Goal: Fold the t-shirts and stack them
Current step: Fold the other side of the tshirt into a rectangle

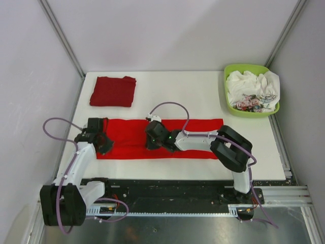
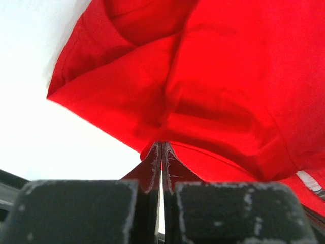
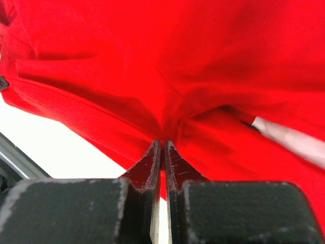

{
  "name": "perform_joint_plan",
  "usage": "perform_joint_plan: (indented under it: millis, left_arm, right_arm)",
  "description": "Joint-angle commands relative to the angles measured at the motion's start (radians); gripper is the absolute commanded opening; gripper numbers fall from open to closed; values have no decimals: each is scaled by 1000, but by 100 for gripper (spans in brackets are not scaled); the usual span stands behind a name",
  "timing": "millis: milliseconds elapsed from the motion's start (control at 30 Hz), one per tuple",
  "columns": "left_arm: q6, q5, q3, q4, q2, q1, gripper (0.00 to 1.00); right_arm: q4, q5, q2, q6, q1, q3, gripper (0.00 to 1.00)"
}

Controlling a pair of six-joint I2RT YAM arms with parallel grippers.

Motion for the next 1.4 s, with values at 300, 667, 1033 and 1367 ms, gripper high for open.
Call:
perform_joint_plan:
  millis: [300,667,1033,1367]
  left_arm:
    - [102,-112,155,69,154,-36,0]
    - [150,-163,160,145,249,-37,9]
    - [335,25,363,162,220,-149,58]
    - [91,65,337,280,368,-390,40]
  right_arm:
    - [96,-12,16,-59,-87,70,1]
    - [53,19,56,-61,-112,110,16]
    - [-246,148,-145,-42,-276,29,42]
    - [-264,149,-264,-78,-437,-130,39]
